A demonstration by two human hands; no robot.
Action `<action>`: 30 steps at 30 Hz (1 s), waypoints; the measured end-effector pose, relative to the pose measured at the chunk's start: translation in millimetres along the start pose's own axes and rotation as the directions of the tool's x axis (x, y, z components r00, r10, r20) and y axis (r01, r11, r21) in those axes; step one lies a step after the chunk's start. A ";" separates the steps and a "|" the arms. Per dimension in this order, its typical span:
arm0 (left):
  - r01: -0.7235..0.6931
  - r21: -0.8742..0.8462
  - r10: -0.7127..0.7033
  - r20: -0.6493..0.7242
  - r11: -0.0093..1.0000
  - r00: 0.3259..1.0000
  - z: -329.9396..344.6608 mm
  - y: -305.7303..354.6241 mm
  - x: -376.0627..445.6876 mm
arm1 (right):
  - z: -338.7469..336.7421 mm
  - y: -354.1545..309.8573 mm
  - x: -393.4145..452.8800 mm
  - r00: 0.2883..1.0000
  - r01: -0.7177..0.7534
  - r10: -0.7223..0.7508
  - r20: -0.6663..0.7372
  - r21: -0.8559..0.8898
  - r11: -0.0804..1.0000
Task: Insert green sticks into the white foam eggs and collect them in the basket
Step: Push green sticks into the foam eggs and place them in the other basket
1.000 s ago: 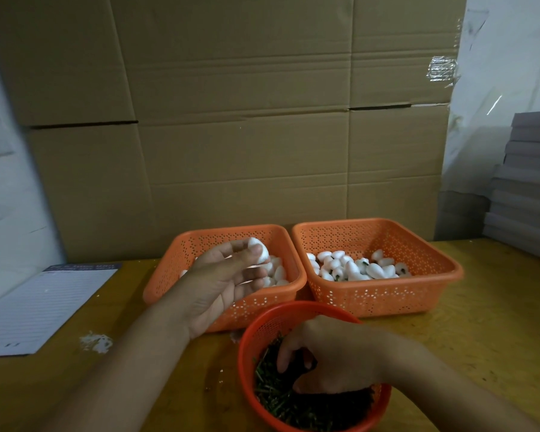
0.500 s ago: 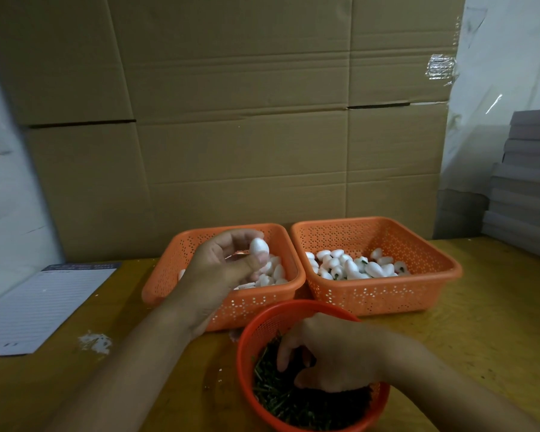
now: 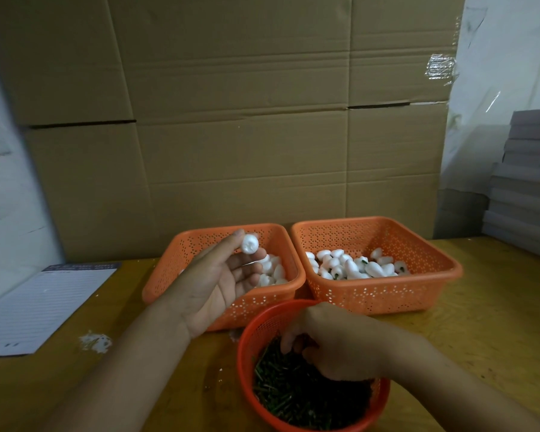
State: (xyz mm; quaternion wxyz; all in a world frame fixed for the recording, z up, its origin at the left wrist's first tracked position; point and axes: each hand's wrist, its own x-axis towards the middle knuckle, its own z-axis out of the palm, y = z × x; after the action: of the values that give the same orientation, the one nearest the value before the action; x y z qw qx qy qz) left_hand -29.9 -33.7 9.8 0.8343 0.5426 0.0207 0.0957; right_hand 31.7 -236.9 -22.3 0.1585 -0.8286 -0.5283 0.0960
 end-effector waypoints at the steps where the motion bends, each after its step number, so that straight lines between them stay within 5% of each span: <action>1: 0.002 0.002 -0.002 0.004 1.000 1.000 -0.2 -0.1 0.3 | -0.4 0.5 0.0 1.000 -0.006 0.006 -0.025 0.017 1.000; 14: -0.010 0.083 0.003 0.080 0.997 0.997 3.2 -0.3 -4.3 | -2.7 1.8 1.0 0.987 -0.002 0.009 -0.159 0.042 0.999; 22: 0.004 0.074 -0.010 0.081 0.997 0.997 2.8 0.5 -4.4 | -4.2 -1.2 -0.6 0.998 -0.048 0.047 -0.052 -0.023 0.999; 30: 0.006 0.064 -0.011 0.078 0.998 0.997 0.1 1.0 -3.7 | -11.2 -6.4 -3.2 0.999 -0.029 0.036 -0.022 0.260 0.965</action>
State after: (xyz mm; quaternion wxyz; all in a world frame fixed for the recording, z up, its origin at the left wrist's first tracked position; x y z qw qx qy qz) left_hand -33.7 -34.1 10.4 0.8171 0.5721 -0.0067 0.0703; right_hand 28.7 -239.0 -9.5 0.2710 -0.8104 -0.4953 0.1562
